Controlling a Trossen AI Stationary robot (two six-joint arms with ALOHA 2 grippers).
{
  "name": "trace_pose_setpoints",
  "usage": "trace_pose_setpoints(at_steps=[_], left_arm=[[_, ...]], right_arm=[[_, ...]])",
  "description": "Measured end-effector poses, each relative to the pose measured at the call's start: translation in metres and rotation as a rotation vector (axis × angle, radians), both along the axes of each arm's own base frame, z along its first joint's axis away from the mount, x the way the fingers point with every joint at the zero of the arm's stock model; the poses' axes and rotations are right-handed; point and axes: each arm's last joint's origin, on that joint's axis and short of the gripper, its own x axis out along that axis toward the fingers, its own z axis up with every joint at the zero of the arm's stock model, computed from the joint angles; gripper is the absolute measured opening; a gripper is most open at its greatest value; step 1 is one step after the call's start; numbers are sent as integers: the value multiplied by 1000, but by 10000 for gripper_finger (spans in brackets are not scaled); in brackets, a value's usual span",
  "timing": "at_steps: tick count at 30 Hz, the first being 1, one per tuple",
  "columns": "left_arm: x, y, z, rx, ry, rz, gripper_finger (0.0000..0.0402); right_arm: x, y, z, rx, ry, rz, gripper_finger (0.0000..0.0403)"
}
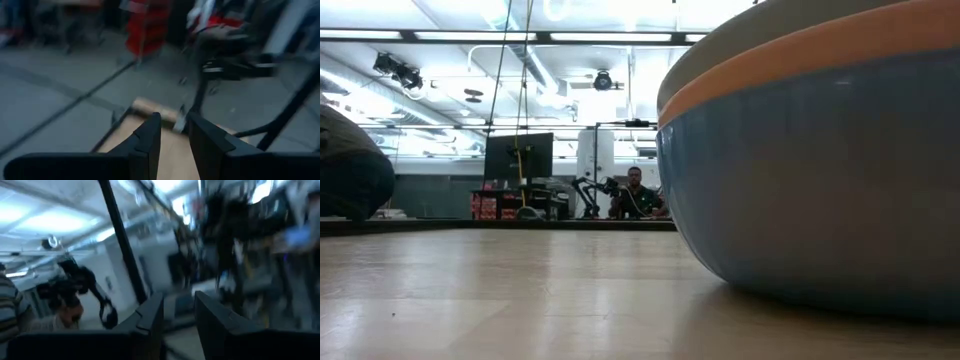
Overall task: Nest bowls inside each other
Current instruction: Return to Home Position
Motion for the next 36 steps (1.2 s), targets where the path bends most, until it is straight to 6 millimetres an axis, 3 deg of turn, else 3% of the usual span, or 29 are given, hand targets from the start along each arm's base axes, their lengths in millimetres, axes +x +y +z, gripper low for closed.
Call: trace_pose_setpoints(at_steps=[3,6,12,17,21,25,30,36], left_arm=[[-28,-7,11,57,-108,-45,106],[-53,-12,16,87,-178,-72,106],[-94,-21,16,109,-247,-138,106],[-114,-25,-1,56,-170,-156,106],[-116,-27,-16,56,-157,-207,106],[-129,-29,-33,112,-238,-205,106],[-156,-34,-70,114,-359,-206,106],[-160,-35,-113,45,-484,-224,106]], right_arm=[[-37,-10,13,-40,-52,-47,99],[-66,-17,19,-69,26,-89,98],[-110,-27,31,-118,40,-256,99],[-143,-32,28,-123,51,-360,98],[-168,-36,23,1,73,-413,99],[-180,-32,20,-74,64,-282,97],[-182,-31,13,-96,120,-252,97],[-185,-33,6,-41,188,-273,97]])
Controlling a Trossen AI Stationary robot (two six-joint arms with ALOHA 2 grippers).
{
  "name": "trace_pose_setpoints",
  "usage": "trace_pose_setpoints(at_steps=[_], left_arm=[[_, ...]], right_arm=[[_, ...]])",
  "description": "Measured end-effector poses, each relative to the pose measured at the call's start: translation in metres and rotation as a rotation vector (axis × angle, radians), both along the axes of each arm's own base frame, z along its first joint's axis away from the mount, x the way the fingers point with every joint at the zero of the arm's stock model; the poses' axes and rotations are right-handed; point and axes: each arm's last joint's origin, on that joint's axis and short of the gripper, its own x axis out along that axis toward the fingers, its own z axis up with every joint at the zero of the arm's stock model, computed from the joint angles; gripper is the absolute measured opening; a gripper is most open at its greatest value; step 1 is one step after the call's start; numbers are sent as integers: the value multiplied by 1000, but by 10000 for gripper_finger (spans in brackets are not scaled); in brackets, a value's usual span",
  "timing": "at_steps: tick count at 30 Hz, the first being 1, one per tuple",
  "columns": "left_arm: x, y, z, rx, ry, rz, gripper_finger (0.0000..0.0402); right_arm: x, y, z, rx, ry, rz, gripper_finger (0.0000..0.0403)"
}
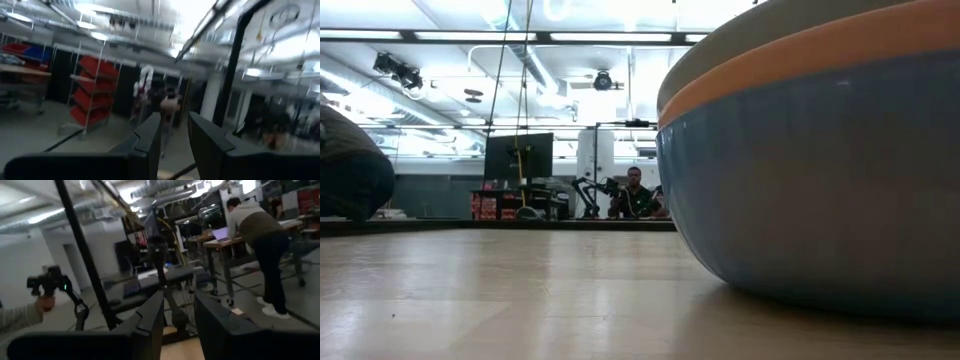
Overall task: Nest bowls inside each other
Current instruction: Return to Home Position
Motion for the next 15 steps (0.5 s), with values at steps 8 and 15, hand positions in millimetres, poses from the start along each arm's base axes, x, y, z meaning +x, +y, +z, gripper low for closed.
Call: trace_pose_setpoints(at_steps=[8,15], left_arm=[[37,6,-50,67,-67,14,106],[86,15,-102,22,-94,9,106]], right_arm=[[-8,3,12,-211,-148,64,94],[-42,2,9,-224,-219,67,89]])
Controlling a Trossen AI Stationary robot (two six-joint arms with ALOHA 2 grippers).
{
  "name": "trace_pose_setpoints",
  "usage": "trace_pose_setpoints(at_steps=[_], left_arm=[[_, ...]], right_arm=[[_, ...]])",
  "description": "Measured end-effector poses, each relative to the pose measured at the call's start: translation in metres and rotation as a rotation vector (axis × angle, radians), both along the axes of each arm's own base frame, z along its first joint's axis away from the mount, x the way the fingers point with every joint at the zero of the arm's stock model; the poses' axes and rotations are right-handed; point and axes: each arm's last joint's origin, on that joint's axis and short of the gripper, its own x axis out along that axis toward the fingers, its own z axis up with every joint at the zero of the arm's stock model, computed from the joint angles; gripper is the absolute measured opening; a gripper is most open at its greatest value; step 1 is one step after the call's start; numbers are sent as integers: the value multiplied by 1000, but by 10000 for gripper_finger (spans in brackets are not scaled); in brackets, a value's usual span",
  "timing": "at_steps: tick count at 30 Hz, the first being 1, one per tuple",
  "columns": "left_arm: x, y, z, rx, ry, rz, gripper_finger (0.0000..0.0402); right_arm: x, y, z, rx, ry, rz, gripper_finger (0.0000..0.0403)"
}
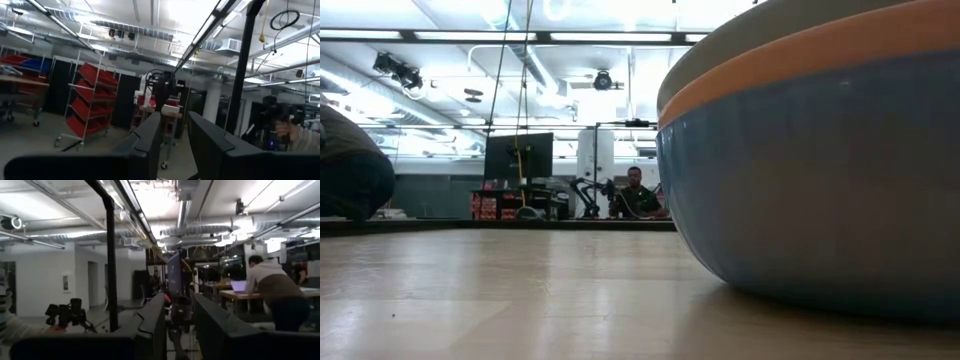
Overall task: Nest bowls inside each other
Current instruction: Return to Home Position
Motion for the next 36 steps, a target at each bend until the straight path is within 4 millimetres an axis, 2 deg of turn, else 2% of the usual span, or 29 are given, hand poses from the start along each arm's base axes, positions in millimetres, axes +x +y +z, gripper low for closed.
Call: trace_pose_setpoints(at_steps=[6,9,13,18,23,27,31,36], left_arm=[[23,4,-37,-44,-46,-32,106],[24,4,-52,-62,-87,-46,106],[24,4,-70,-106,-141,-71,106],[23,4,-83,-121,-167,-65,106],[31,6,-106,-207,-132,-85,106],[37,6,-123,-250,-115,-152,106],[42,5,-137,-219,-108,-225,106],[49,6,-159,-235,-60,-230,106]], right_arm=[[-14,-1,-16,20,28,6,89],[-12,-1,-33,49,51,-3,89],[-10,-1,-57,62,-23,9,89],[9,0,-95,92,-87,31,89],[37,2,-136,127,-102,62,89],[55,3,-160,134,-146,72,89],[73,4,-183,174,-136,95,89],[89,5,-213,229,-141,121,89]])
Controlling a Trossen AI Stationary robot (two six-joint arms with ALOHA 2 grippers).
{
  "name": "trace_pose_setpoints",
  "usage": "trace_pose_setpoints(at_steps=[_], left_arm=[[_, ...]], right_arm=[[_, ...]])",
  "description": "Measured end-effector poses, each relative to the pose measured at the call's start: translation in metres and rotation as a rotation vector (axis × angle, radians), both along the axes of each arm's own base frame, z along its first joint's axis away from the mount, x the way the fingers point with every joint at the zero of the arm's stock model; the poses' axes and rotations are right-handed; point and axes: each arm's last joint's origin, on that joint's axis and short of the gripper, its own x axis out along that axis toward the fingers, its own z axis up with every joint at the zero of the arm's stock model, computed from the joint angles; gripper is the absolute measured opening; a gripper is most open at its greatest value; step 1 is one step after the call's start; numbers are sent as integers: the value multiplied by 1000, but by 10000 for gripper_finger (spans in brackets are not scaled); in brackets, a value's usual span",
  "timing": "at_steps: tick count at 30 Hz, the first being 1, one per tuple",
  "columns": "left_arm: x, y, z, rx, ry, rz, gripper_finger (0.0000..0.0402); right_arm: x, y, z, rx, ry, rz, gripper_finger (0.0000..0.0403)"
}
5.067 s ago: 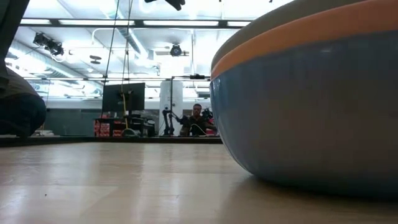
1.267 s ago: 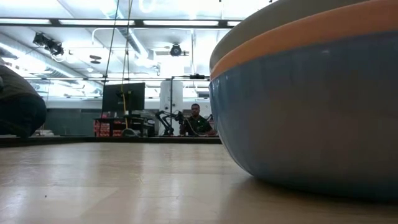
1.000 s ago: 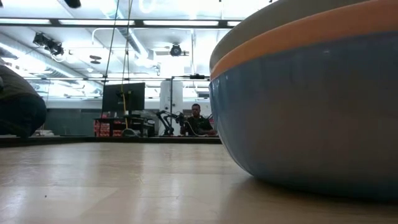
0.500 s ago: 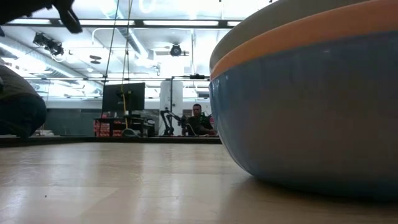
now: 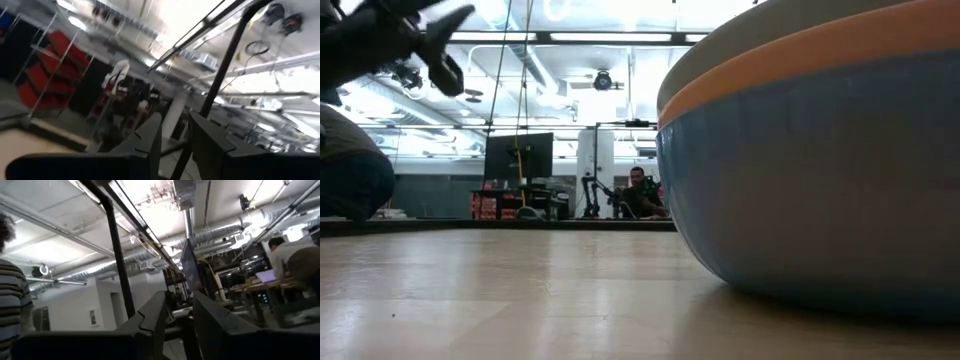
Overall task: Nest bowls inside each other
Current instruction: Return to Home Position
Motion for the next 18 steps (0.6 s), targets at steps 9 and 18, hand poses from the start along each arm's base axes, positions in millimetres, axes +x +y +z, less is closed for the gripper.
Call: trace_pose_setpoints(at_steps=[9,18], left_arm=[[5,2,-12,2,130,37,106],[8,2,-19,64,210,52,106]], right_arm=[[17,1,-59,60,-28,51,89],[28,6,-84,-200,164,92,89]])
